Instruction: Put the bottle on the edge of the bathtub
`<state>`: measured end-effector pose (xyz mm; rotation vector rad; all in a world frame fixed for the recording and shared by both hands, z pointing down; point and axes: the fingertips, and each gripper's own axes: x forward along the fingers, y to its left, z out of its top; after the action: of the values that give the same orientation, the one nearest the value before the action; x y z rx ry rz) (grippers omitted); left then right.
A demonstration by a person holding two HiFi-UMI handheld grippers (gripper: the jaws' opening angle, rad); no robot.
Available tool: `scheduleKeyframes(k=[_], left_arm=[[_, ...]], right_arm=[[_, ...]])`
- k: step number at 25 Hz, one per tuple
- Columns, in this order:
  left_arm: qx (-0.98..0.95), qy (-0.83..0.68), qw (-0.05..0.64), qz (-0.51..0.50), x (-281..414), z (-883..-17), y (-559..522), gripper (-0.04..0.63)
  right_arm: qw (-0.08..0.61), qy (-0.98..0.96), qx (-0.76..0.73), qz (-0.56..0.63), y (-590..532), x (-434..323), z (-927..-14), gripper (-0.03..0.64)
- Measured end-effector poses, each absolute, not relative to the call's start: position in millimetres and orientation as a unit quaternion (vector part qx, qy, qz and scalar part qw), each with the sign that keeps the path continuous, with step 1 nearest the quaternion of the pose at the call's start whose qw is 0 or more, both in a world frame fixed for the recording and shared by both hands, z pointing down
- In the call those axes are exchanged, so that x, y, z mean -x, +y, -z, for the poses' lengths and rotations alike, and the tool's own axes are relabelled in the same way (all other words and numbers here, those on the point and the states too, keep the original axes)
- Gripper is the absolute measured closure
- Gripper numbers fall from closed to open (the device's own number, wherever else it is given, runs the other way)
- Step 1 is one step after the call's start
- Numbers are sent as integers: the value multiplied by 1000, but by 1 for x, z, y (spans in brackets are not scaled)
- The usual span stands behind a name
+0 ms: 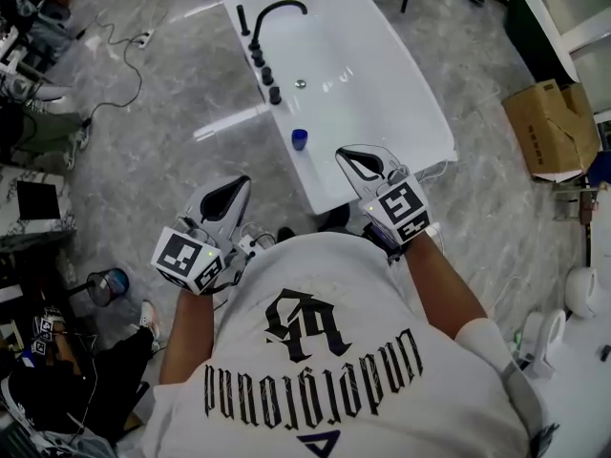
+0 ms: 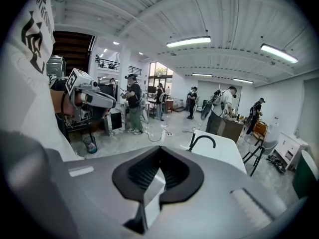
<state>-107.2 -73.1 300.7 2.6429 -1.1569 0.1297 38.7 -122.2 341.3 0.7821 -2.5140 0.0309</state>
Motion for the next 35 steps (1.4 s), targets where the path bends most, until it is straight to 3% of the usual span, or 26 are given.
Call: scheduleKeyframes(k=[15,25,35], left_arm=[[-894,-431,116,-47,54,-291,-66,588],[-897,-421,110,-78,-98,-303,-20,588],[-853,-495,142,-89,-123,-308,42,588]], right_arm=[[239,-933,-268,-12,-109,-105,-337,615],[238,-946,-215,-46,-71,-224,-353,615],[242,-955,-154,-78,-15,-278,-369,615]])
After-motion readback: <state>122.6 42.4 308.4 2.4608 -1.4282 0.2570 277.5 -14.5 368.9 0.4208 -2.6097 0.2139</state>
